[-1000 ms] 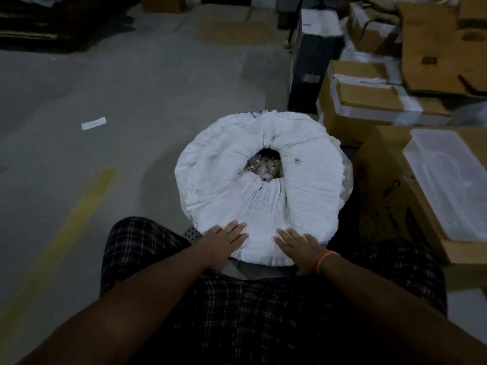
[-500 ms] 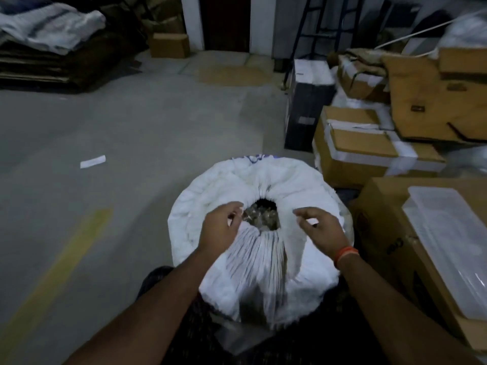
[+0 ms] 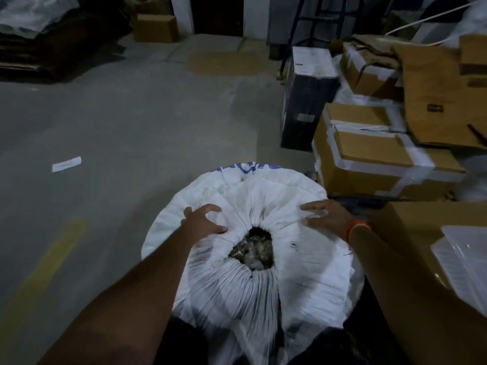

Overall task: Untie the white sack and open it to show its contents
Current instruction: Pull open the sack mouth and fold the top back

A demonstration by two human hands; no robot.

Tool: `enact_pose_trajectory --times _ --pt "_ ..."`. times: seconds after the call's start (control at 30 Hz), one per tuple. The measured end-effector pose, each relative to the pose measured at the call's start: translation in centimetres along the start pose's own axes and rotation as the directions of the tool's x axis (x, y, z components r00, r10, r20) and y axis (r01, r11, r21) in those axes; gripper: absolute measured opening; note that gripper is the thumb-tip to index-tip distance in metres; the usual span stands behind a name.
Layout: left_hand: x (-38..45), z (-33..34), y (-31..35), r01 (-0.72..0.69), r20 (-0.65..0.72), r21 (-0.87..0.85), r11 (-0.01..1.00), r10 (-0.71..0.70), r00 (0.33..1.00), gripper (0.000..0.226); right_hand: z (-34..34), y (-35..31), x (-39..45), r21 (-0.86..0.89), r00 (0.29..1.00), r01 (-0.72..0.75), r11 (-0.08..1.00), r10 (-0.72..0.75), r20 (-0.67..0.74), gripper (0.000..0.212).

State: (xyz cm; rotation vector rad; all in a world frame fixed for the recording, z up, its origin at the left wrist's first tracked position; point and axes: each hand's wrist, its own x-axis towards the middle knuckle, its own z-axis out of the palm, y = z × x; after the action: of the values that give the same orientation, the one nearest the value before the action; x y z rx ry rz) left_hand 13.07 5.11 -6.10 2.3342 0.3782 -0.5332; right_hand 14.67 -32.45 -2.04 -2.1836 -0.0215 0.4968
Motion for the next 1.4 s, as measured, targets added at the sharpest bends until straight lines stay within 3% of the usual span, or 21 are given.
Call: enact_pose_trajectory --times 0.13,0.27,0.33,0.53,0.63,0.73,0.83,0.9,1.0,1.03,1.1,1.17,1.27,1.4 --pt "2.2 -1.0 -0.4 -0.241 0.045 -0.1 0.965 0.247 0.968 0.047 -2.1 -0.2 1.7 -0.104 0.991 0.126 0.987 -0.119 0.068 0.041" --pt "4.2 -1.5 0.0 -0.499 -0.176 0.046 0.866 0.498 0.849 0.035 -2.2 -0.1 4.2 -0.326 0.973 0.227 0.918 -0.228 0.035 0.043" --pt "4.7 -1.5 0.6 -0.523 -0.275 0.131 0.842 0.538 0.797 0.036 -1.9 0.5 5.2 -0.369 0.972 0.213 0.905 -0.235 -0.013 0.045" --pt "6.3 -0.8 -1.1 -0.261 -0.292 0.163 0.952 0.299 0.908 0.049 -2.7 3.6 5.1 -0.41 0.99 0.029 0.912 -0.084 -0.116 0.045" --pt "6.5 -0.7 -2.3 -0.191 -0.319 0.257 0.947 0.27 0.908 0.045 -3.2 4.3 5.3 -0.33 0.987 0.01 0.944 -0.063 -0.149 0.043" --pt "7.2 -1.4 -3.1 -0.148 -0.295 0.239 0.96 0.217 0.93 0.043 -3.6 4.9 5.7 -0.26 0.986 -0.005 0.966 -0.038 -0.16 0.039" --pt "8.7 -2.6 -3.3 -0.289 -0.211 0.109 0.951 0.306 0.928 0.057 -4.4 5.1 5.8 -0.064 0.98 0.051 0.997 -0.062 -0.189 0.037" --pt "9.3 -3.4 -2.7 -0.409 -0.174 -0.023 0.912 0.4 0.9 0.054 -4.8 4.7 5.7 0.104 0.973 0.095 0.99 -0.07 -0.222 0.037" --pt "10.2 -4.1 -1.8 -0.434 -0.202 -0.126 0.892 0.405 0.892 0.052 -4.8 4.4 5.9 0.223 0.963 0.083 0.971 -0.021 -0.269 0.04" --pt "10.5 -3.9 -1.7 -0.422 -0.209 -0.122 0.898 0.393 0.896 0.052 -4.6 4.7 6.1 0.193 0.96 0.069 0.979 -0.013 -0.278 0.04" --pt "10.9 -3.3 -2.2 -0.366 -0.198 -0.018 0.931 0.355 0.913 0.054 -3.7 5.2 6.4 -0.036 0.963 0.005 0.999 -0.015 -0.268 0.036" --pt "10.9 -2.3 -2.7 -0.236 -0.165 0.218 0.947 0.274 0.947 0.057 -2.8 6.0 7.0 -0.227 0.959 -0.062 0.972 -0.005 -0.283 0.035" --pt "10.4 -1.0 -2.4 -0.086 -0.158 0.47 0.879 0.18 0.971 0.05 -1.9 6.7 7.8 -0.23 0.951 -0.137 0.963 0.063 -0.302 0.031" --pt "10.6 -0.6 -3.5 -0.118 -0.116 0.442 0.889 0.187 0.976 0.058 -2.0 8.5 8.3 -0.314 0.955 -0.178 0.933 0.086 -0.286 0.031"
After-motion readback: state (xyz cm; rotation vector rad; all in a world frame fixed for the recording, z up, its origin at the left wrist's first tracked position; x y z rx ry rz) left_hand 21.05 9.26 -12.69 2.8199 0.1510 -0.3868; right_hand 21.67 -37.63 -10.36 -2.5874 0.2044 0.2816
